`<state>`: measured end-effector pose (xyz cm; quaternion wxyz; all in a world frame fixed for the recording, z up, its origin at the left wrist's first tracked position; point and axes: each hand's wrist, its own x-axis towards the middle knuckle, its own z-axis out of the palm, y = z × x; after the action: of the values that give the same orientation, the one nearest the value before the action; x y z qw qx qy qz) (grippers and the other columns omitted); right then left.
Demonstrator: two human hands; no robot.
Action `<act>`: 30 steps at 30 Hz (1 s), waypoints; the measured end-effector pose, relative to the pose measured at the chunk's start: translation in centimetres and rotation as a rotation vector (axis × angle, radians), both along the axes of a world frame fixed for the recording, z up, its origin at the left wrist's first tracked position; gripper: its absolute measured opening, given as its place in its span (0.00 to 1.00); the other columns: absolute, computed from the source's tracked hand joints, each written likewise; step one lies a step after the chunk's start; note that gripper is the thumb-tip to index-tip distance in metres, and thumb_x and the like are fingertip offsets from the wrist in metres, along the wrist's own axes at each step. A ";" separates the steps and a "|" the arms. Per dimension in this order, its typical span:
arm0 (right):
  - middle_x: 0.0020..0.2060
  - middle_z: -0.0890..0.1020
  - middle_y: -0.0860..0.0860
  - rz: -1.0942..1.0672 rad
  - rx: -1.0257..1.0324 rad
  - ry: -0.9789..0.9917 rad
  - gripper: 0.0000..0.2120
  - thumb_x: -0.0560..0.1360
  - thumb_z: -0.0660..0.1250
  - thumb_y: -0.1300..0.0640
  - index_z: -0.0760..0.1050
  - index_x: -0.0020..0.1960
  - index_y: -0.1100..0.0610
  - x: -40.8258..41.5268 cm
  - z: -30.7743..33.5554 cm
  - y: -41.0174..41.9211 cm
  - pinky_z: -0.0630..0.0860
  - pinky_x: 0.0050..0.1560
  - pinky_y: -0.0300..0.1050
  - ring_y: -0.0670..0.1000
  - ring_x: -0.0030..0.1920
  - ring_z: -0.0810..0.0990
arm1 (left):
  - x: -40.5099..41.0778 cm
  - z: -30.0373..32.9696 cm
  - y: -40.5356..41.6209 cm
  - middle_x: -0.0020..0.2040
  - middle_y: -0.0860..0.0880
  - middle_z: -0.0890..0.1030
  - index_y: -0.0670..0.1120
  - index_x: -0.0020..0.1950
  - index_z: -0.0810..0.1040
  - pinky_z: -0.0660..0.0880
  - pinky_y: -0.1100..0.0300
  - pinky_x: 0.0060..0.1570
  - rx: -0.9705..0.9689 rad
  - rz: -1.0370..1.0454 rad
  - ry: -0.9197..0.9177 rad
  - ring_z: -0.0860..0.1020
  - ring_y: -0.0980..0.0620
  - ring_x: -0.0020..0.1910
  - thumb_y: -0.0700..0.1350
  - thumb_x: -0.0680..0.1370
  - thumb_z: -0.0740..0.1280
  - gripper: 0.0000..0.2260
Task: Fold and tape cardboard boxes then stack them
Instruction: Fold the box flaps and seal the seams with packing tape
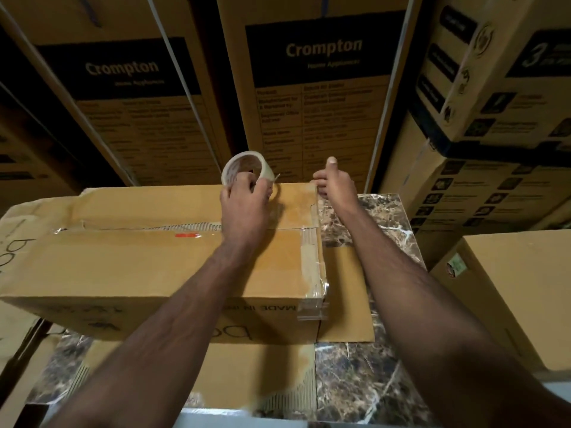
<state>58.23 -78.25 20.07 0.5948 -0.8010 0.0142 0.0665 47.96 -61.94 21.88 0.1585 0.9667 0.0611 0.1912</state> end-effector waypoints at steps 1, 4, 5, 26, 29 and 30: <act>0.61 0.82 0.58 -0.011 0.136 0.039 0.32 0.86 0.44 0.40 0.78 0.65 0.61 -0.2 -0.7 -0.4 0.75 0.67 0.53 0.57 0.62 0.80 | 0.1 0.0 0.0 0.69 0.42 0.71 0.46 0.65 0.76 0.71 0.42 0.64 0.023 0.005 0.013 0.66 0.39 0.66 0.53 0.79 0.63 0.18; 0.73 0.72 0.57 0.032 0.296 0.043 0.33 0.85 0.40 0.41 0.69 0.75 0.61 -2.3 -2.9 -0.6 0.71 0.66 0.42 0.56 0.73 0.71 | 0.2 0.0 0.0 0.70 0.44 0.70 0.48 0.66 0.75 0.73 0.42 0.63 0.019 0.019 0.051 0.66 0.38 0.67 0.59 0.75 0.56 0.25; 0.75 0.70 0.55 0.040 0.288 0.020 0.33 0.85 0.39 0.39 0.67 0.76 0.58 -3.0 -3.5 -0.5 0.71 0.65 0.40 0.55 0.74 0.69 | 0.2 0.0 -0.2 0.70 0.44 0.70 0.48 0.66 0.75 0.73 0.42 0.63 0.016 0.014 0.056 0.66 0.38 0.67 0.59 0.74 0.54 0.26; 0.82 0.41 0.48 0.273 0.031 0.015 0.30 0.86 0.47 0.41 0.39 0.82 0.48 -2.5 -3.8 0.7 0.45 0.79 0.60 0.53 0.81 0.45 | 1.5 -1.6 0.1 0.65 0.41 0.75 0.45 0.62 0.79 0.70 0.44 0.64 0.170 -0.004 0.027 0.72 0.40 0.63 0.51 0.80 0.66 0.14; 0.82 0.51 0.51 0.391 -0.008 0.174 0.31 0.83 0.40 0.35 0.46 0.82 0.45 -2.9 -4.7 -1.3 0.49 0.78 0.65 0.56 0.80 0.53 | 1.4 -1.7 0.0 0.67 0.42 0.74 0.46 0.64 0.78 0.70 0.44 0.66 0.175 -0.019 0.038 0.70 0.40 0.66 0.51 0.81 0.66 0.14; 0.81 0.53 0.51 0.445 -0.072 0.195 0.32 0.83 0.37 0.34 0.50 0.82 0.46 -3.0 -4.3 -2.0 0.48 0.78 0.63 0.56 0.80 0.53 | 1.4 -1.6 0.2 0.67 0.42 0.74 0.47 0.64 0.78 0.70 0.44 0.66 0.183 -0.016 0.034 0.70 0.40 0.66 0.51 0.81 0.66 0.14</act>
<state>55.26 -80.28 15.75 0.5326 -0.7948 -0.1027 0.2723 49.40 -61.78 20.24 0.0698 0.9808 0.0382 0.1782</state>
